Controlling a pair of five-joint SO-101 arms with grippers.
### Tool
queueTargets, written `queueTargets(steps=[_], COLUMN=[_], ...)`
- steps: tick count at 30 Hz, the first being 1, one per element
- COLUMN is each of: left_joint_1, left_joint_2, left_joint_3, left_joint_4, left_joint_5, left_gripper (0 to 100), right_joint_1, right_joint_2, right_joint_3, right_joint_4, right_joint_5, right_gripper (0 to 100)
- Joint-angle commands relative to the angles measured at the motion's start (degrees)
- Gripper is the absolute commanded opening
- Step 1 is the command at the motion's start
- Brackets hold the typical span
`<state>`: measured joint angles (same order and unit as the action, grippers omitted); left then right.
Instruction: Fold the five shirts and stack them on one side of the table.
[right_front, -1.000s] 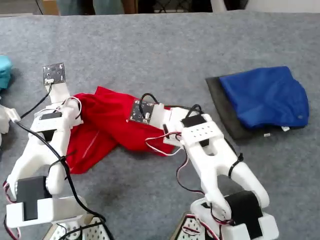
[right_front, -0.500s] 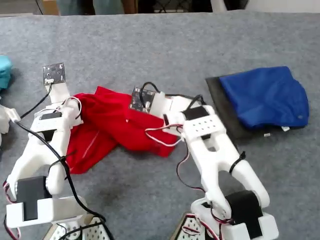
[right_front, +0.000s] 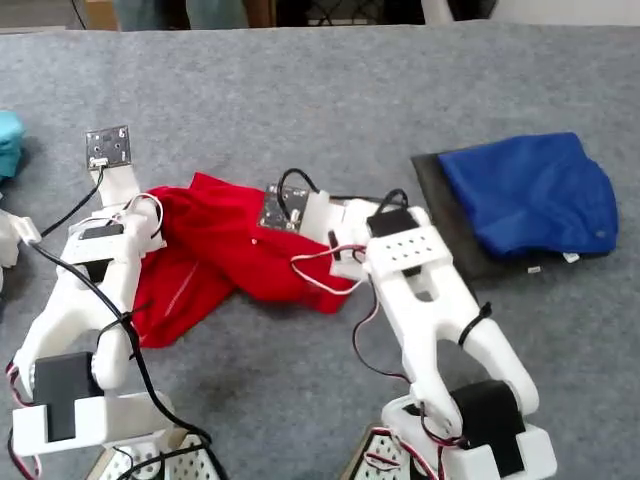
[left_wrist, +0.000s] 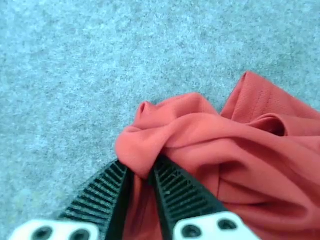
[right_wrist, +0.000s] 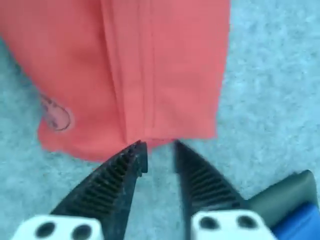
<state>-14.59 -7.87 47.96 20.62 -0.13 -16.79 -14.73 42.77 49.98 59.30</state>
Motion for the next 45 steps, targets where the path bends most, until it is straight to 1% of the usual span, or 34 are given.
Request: queueTargets(steps=[1,6,20,25,29,35,41,45], left_joint_1=[0.75,0.75,0.75,0.75,0.75,0.75,0.75,0.75], left_joint_2=[-0.44,-0.35,-0.26,-0.26,-0.26,-0.26,-0.26,-0.26], left_joint_3=[-1.27,-1.36,-1.45,-1.36,-1.36,-1.45,-1.45,-1.45], left_joint_4=[-0.44,-0.44,-0.44,-0.44,-0.44,-0.44,-0.44,-0.44], left_joint_5=[-0.35,-0.35,-0.35,-0.44,-0.44,-0.44,-0.44,-0.44], left_gripper=[3,3,3,3,3,3,3,3], right_joint_1=[0.70,0.62,0.53,-1.58,-3.78,-3.96,-3.69,-3.60], right_joint_2=[-0.40,-0.13,-0.57,-0.57,-0.57,-0.13,1.01,5.05], right_joint_3=[2.33,4.62,6.55,6.46,6.55,6.55,7.87,6.99], right_joint_4=[-3.87,-5.27,-4.92,-4.84,-5.01,-5.36,-13.36,-15.38], right_joint_5=[0.70,0.70,0.70,0.79,0.79,0.79,0.88,0.88], right_gripper=[16.3,16.5,16.8,17.0,20.5,20.8,20.5,20.4])
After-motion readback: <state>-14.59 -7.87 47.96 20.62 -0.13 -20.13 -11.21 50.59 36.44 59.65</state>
